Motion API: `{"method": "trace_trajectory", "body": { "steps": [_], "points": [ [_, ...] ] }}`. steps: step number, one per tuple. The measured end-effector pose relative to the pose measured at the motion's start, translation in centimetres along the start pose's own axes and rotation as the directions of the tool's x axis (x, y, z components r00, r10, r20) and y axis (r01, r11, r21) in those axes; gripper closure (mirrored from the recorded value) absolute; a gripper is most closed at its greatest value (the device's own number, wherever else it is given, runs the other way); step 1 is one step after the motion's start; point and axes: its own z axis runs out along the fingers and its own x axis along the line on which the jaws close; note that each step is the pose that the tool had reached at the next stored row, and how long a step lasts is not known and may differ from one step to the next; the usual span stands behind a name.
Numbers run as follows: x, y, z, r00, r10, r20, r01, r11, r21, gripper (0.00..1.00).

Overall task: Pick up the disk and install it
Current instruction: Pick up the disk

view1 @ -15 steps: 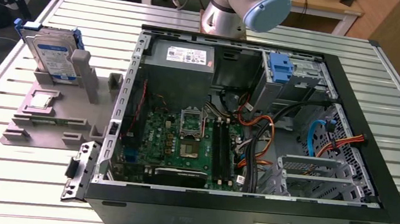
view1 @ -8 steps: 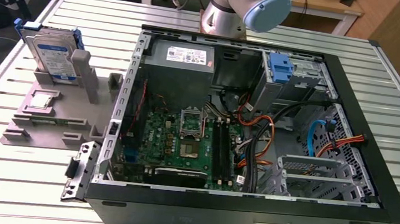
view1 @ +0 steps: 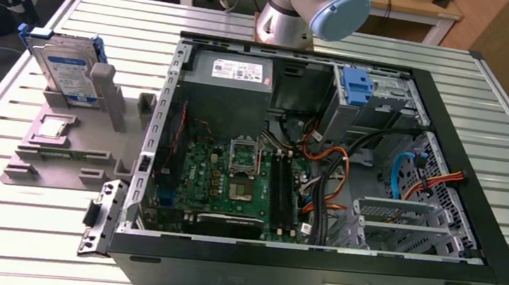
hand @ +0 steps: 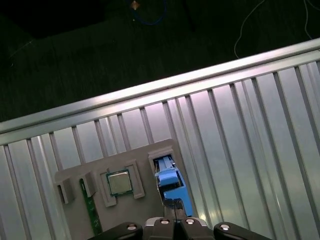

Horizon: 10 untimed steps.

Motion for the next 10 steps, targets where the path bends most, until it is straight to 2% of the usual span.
{"method": "trace_trajectory", "body": {
  "steps": [10],
  "points": [
    [0.0,0.0,0.01,1.0,-0.001,-0.0011,0.001,1.0,0.0004,0.9]
  ]
}}
